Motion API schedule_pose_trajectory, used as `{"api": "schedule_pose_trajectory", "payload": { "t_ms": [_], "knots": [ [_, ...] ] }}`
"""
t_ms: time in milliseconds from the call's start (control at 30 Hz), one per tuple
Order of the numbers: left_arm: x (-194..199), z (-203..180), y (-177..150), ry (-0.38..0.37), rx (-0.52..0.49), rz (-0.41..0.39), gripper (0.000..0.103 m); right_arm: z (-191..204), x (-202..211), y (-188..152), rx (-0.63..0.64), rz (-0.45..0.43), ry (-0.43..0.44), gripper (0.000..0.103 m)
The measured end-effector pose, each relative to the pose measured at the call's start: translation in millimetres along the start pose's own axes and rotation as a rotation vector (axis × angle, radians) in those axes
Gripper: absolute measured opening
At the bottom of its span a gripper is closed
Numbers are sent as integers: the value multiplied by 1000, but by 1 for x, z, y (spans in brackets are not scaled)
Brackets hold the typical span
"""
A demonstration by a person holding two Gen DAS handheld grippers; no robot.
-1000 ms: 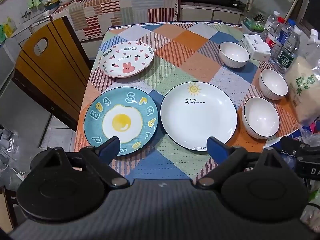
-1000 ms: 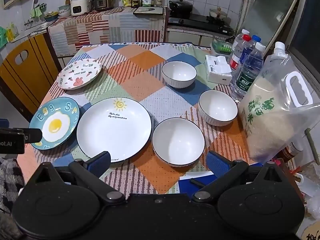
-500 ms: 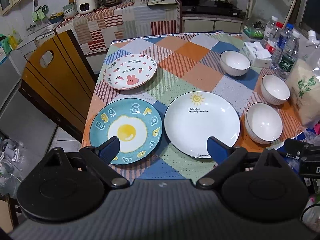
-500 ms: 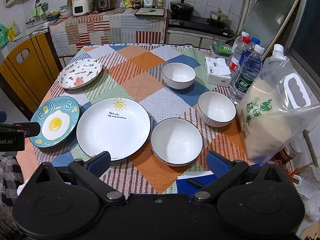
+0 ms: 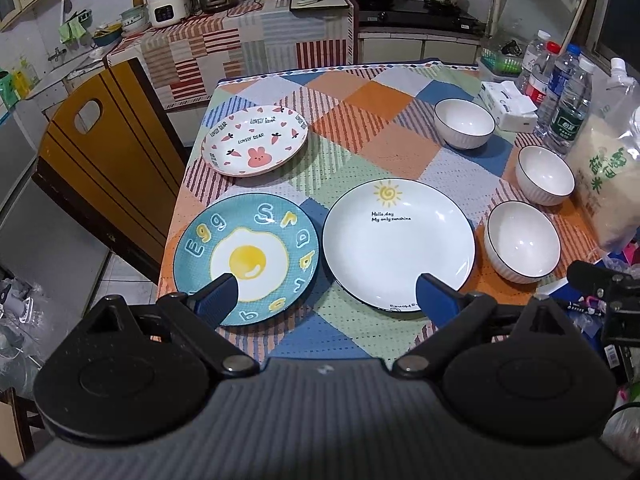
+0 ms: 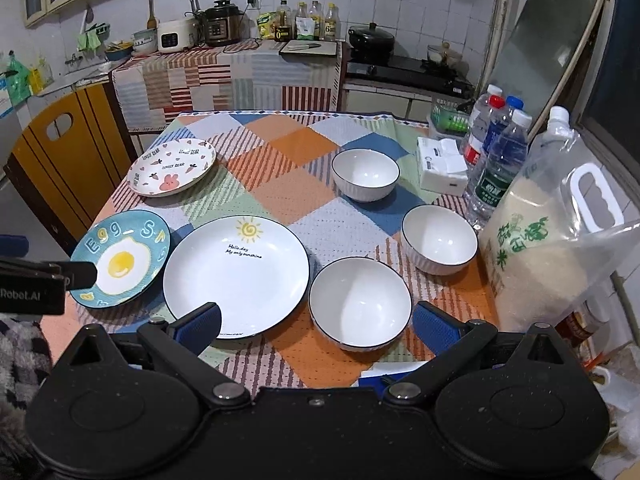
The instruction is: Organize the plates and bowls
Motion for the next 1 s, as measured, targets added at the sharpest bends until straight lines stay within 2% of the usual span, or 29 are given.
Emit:
{"api": "schedule_pose_trajectory", "payload": {
  "t_ms": [133,467,1000],
  "knots": [
    [0,0,-1,1,-4,1,97,0,-1,-2,7,1,-29,103],
    [-2,2,-1,-35,-1,-7,97,-3,-7,-5,18,19,-28,103],
    [-4,2,-4,-41,2,-4,97,-4,-10,-4,27,25,-49,103]
  ]
}}
Point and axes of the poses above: each gripper's, at about its wrist camera, not at the fingertips, and x roughly against the way its jaws point, z to its left, y to its top, the point moved 4 cm from there along -x, roughly the way its jaws point, and after that the axes turned 7 degrees about -y, right-handed, at the moved point
